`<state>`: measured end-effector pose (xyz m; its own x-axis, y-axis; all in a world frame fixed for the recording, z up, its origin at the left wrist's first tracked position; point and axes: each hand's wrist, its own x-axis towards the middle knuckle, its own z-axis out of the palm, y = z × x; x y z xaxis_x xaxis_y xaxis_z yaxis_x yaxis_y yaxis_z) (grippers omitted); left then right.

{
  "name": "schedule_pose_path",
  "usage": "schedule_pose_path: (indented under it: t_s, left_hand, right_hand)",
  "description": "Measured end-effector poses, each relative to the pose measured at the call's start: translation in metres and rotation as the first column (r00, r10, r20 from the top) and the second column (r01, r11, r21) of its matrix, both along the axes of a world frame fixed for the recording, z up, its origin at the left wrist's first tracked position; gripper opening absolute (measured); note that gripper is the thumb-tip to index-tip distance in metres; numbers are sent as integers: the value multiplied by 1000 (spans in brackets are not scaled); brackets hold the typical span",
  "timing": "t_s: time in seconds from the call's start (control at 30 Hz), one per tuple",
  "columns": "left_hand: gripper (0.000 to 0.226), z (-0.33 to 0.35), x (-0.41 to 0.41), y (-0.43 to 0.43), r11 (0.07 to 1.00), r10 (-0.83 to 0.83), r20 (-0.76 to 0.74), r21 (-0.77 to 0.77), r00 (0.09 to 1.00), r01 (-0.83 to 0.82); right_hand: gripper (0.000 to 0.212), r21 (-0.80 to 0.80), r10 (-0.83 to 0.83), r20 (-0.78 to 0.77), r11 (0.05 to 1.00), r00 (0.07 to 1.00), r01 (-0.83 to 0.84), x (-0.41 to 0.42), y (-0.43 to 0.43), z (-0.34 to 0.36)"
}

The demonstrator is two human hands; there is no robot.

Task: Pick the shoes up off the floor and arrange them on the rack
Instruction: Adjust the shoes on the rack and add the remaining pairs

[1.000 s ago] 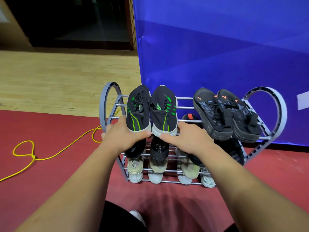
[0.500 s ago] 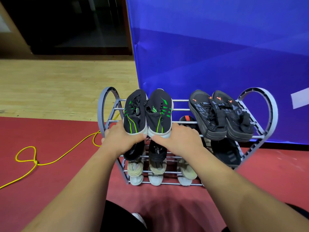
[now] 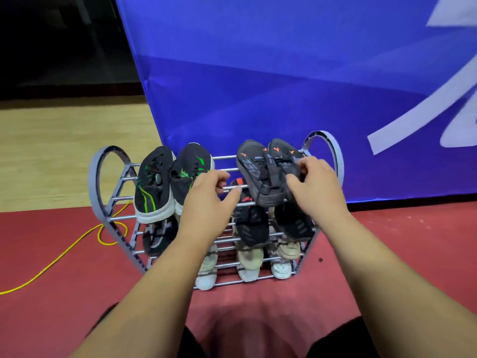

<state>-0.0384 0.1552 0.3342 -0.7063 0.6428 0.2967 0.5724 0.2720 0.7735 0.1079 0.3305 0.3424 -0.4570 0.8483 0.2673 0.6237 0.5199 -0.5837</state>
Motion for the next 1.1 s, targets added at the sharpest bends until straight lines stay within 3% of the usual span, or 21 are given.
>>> schedule_pose_path:
  t_s: [0.07,0.17,0.3,0.4,0.5,0.67,0.9,0.97,1.03,1.1]
  left_hand:
    - [43,-7,13,22,994,-45,2,-100,999,45]
    - [69,-20,26,50,974,-89,79,-201,993,103]
    - [81,-39,36,82,972,-70,107,-216,992,91]
    - [98,-48,40,100,966,-18,69,-258,997,35]
    - [93,-51,39,105,973,2,92,-231,996,20]
    - [72,-46,40,99,974,-23,59,-222,998,36]
    - [68,-44,47,84,969,-37,73,-240,997,54]
    - [83,-46,46,80,971,-65,115,-222,991,90]
    - [91,-47,45,76,980,-61,150,-178,987,88]
    - [65,-40,46,70,993,21,129,-121,991,-5]
  right_hand:
    - [47,-85,-69,45,994,997,73,22,15,-9]
    - [66,-188,-35,72,981,997,48,43,22,-22]
    - [47,-271,55,31,962,998,-44,52,15,-37]
    - [45,-289,50,-33,956,998,-57,50,17,-49]
    - [41,-382,-42,-153,924,987,-20,45,22,-51]
    - [64,-618,-207,-356,783,911,-64,37,24,-48]
    - [79,-657,-209,-436,739,875,-151,38,17,-50]
    - [71,-654,-195,-413,743,890,-141,43,12,-45]
    - [46,-661,-197,-404,738,893,-136,50,10,-38]
    - [16,-667,-228,-390,738,892,-103,59,14,-34]
